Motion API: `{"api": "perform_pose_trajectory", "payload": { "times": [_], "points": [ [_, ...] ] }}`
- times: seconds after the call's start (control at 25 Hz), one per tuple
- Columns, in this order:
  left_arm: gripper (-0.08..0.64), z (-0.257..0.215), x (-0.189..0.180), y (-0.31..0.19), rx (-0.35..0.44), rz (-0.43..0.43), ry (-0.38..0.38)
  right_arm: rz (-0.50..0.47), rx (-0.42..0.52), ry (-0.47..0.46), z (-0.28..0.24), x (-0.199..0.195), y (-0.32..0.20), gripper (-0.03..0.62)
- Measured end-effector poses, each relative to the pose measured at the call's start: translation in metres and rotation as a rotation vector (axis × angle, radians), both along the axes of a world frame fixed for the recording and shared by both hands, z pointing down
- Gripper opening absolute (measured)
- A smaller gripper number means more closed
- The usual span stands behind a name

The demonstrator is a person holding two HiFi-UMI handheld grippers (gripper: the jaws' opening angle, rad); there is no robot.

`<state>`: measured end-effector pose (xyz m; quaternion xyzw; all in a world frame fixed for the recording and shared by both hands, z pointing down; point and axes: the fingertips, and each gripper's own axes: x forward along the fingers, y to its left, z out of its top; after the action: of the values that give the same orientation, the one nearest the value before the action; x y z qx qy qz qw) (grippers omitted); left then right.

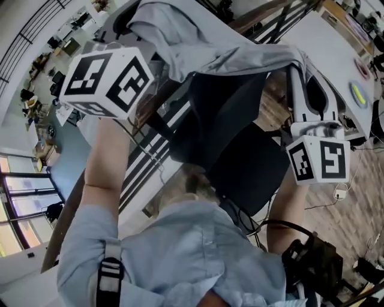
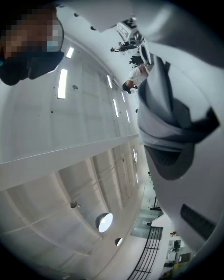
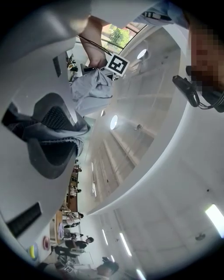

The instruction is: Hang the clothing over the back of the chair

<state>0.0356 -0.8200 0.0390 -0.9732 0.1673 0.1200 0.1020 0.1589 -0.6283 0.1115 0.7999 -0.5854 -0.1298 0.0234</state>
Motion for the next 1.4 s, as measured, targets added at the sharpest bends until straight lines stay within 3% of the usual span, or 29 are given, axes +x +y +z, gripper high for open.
{"api": "perform_pose_trajectory", "payload": {
  "times": [0.16, 0.32, 0.6, 0.8, 0.92, 1.0, 1.16, 1.4],
  "points": [
    [0.028, 0.0, 0.038, -0.021, 0.018, 0.045, -0.014, 0.075, -0.013, -0.005, 0.007, 0.024, 0.004, 0.054],
    [0.028, 0.06, 0.079, -0.035, 0.041, 0.046, -0.134, 0.133, -0.075, -0.073, 0.056, 0.053, 0.009, 0.054],
    [0.028, 0.185, 0.096, -0.047, -0.103, 0.026, -0.357, 0.11, -0.194, -0.226, 0.15, 0.052, 0.004, 0.057],
    [0.028, 0.236, 0.086, -0.03, -0.206, 0.03, -0.424, 0.036, -0.232, -0.338, 0.194, 0.037, 0.001, 0.074],
    [0.057, 0.253, 0.079, -0.019, -0.24, 0.06, -0.464, -0.002, -0.28, -0.363, 0.217, 0.024, -0.008, 0.148],
    [0.135, 0.26, 0.068, -0.015, -0.262, 0.067, -0.468, -0.019, -0.3, -0.384, 0.229, 0.015, -0.014, 0.197],
    [0.224, 0.272, 0.046, -0.008, -0.331, 0.069, -0.444, -0.046, -0.323, -0.437, 0.248, 0.003, -0.013, 0.261],
    [0.238, 0.269, 0.0, 0.009, -0.419, 0.024, -0.316, -0.038, -0.326, -0.434, 0.257, -0.009, 0.0, 0.279]
  ]
}}
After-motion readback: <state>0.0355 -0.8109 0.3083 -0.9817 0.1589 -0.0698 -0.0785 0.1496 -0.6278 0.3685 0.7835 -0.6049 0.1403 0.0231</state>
